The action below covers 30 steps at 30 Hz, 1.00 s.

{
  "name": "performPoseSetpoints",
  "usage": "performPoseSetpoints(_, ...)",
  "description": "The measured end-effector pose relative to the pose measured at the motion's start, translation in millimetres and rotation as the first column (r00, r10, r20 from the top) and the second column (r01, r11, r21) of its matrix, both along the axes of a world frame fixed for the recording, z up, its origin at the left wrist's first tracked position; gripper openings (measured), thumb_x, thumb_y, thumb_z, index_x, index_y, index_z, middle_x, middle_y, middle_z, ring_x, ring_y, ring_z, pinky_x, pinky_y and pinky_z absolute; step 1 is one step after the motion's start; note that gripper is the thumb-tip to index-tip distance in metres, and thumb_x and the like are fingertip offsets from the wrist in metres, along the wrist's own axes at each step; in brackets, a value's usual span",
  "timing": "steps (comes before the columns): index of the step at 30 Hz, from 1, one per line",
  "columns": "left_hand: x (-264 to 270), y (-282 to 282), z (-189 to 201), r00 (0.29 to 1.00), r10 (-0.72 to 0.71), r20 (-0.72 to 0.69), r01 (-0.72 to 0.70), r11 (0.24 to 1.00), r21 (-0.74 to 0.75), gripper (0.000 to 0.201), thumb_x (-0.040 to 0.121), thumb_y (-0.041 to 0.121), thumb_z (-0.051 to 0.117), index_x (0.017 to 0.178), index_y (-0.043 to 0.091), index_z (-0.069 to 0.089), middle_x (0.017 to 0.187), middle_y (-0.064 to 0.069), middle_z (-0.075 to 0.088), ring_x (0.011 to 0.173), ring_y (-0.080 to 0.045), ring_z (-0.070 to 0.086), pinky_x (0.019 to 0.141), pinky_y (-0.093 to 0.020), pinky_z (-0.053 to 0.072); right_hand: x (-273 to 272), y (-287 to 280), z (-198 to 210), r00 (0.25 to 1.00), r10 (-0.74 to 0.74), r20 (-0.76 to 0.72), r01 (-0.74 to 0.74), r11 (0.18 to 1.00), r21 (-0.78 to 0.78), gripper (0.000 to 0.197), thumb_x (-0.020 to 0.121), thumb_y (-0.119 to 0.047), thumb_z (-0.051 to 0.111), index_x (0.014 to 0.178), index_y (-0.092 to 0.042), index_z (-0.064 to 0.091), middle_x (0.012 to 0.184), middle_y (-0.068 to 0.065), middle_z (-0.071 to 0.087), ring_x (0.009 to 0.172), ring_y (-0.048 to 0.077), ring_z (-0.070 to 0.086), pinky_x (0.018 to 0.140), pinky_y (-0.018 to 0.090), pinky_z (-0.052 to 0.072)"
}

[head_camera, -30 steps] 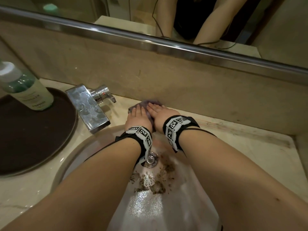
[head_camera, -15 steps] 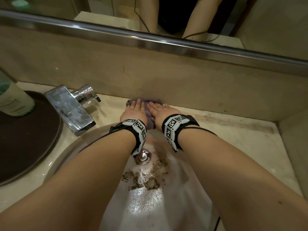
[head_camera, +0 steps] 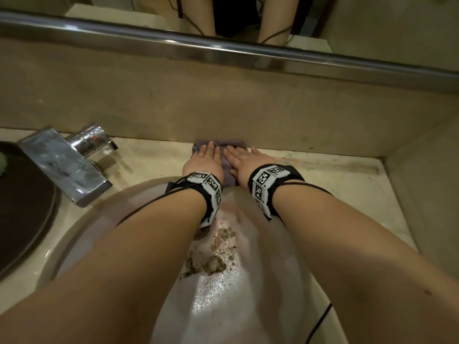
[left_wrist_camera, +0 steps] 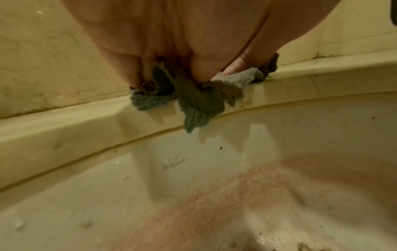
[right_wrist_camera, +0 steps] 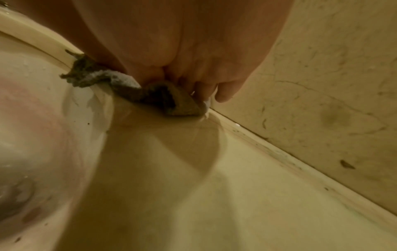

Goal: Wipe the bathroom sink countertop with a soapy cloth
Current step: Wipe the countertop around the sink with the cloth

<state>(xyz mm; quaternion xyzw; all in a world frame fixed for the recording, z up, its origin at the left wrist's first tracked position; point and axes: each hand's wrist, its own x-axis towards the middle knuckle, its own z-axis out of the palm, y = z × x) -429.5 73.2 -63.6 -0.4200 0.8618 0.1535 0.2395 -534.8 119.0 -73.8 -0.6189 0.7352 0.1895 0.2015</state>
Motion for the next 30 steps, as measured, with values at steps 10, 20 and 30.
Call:
performPoseSetpoints(10,-35,23,0,0.997,-0.073,-0.010,0.073,0.997,-0.007,0.067,0.098,0.025,0.032,0.151,0.008,-0.007,0.160,-0.008,-0.012,0.149,-0.021,-0.003,0.121,-0.032,0.003,-31,22,3,0.997,-0.064,-0.040,0.066,0.997,0.045,0.058,0.101,-0.027,0.023,0.152,-0.016,-0.002,0.161,-0.004,-0.006,0.149,0.013,0.001,0.119,0.035,0.002)
performPoseSetpoints(20,-72,48,3,0.993,-0.113,-0.025,0.112,0.994,-0.008,0.069,0.098,0.031,0.030,0.151,0.007,-0.007,0.160,-0.009,-0.012,0.149,-0.022,-0.003,0.122,-0.032,0.002,-67,50,1,0.993,-0.100,-0.063,0.102,0.994,0.036,0.058,0.101,-0.025,0.022,0.152,-0.015,-0.004,0.161,-0.004,-0.007,0.149,0.014,0.001,0.119,0.034,0.002)
performPoseSetpoints(30,-93,61,-1,0.990,-0.138,-0.016,0.138,0.989,-0.045,0.065,0.099,0.026,0.028,0.151,0.008,-0.007,0.160,-0.007,-0.012,0.149,-0.021,-0.003,0.121,-0.032,0.003,-87,65,2,0.992,-0.118,-0.055,0.119,0.992,0.027,0.058,0.101,-0.026,0.021,0.152,-0.017,-0.005,0.160,-0.005,-0.009,0.149,0.012,-0.001,0.119,0.035,0.002)
